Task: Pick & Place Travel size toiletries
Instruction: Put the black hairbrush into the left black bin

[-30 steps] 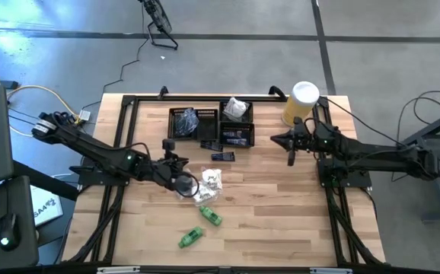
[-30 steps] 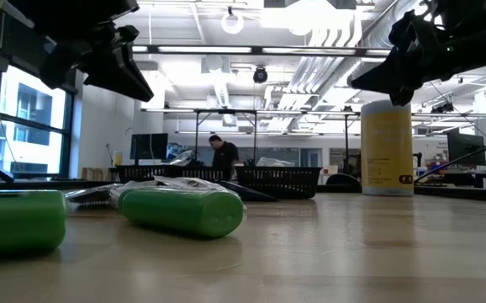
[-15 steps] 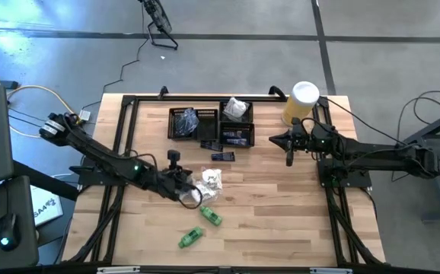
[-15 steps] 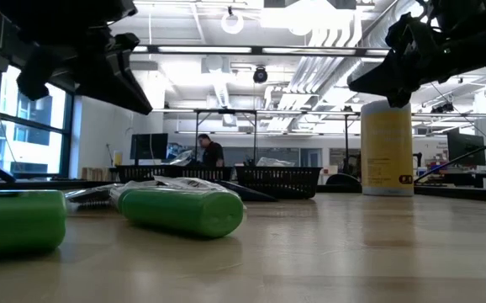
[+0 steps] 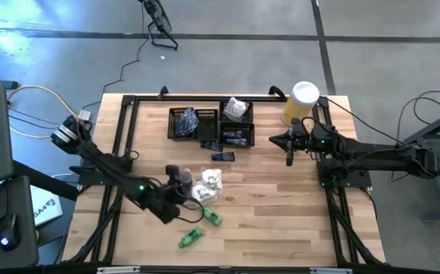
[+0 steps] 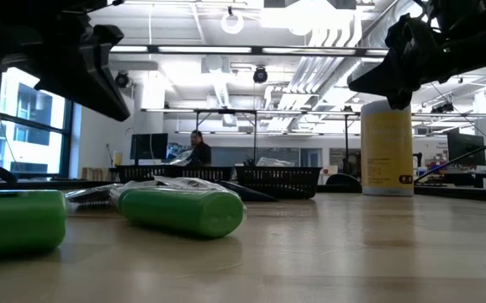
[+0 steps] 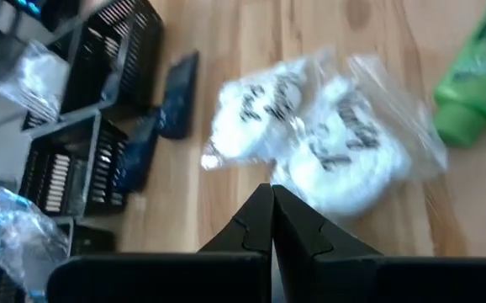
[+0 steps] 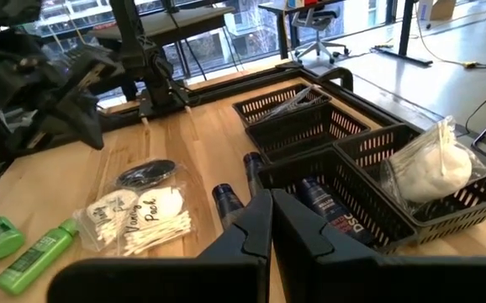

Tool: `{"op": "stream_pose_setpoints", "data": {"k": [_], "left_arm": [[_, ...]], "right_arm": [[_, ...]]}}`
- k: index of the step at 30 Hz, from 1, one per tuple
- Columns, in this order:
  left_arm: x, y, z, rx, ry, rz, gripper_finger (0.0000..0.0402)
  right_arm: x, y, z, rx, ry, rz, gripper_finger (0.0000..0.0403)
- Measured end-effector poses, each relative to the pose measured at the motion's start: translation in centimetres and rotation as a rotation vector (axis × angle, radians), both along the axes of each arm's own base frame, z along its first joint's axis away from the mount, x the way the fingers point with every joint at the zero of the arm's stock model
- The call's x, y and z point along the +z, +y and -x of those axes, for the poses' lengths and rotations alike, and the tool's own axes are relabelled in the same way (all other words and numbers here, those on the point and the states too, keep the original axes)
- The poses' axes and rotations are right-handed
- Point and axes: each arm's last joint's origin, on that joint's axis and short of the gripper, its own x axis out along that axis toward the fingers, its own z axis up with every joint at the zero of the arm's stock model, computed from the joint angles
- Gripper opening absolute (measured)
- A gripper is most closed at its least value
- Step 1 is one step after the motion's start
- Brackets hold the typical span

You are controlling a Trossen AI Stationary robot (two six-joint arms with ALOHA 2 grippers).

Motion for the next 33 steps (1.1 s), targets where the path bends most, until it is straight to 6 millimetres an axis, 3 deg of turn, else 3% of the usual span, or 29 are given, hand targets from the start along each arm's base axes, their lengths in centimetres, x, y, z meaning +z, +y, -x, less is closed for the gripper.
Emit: {"op": "stream_pose_setpoints", "data": {"k": [6,20,24,33], "left_arm": [[-0.3,-0.8,-0.3,0.026,0.172,-0.010,0.0000],[-1.1,-1.3,-0.6,-0.014,0.240,0.070,0.0008],[-1.1,-1.1,-0.7,0.005,0.239,0.091,0.0046],[-1.8,-0.9,-1.2,-0.005,0.283,0.116,0.0173]], "right_arm": [[0.0,0.0,0.0,0.001,0.000,0.004,0.0002],[0.0,0.0,0.0,0.002,0.005,0.008,0.0002],[0.0,0.0,0.0,0.004,0.008,0.018,0.0002],[0.0,0.0,0.0,0.006,0.012,0.031,0.0002]]}}
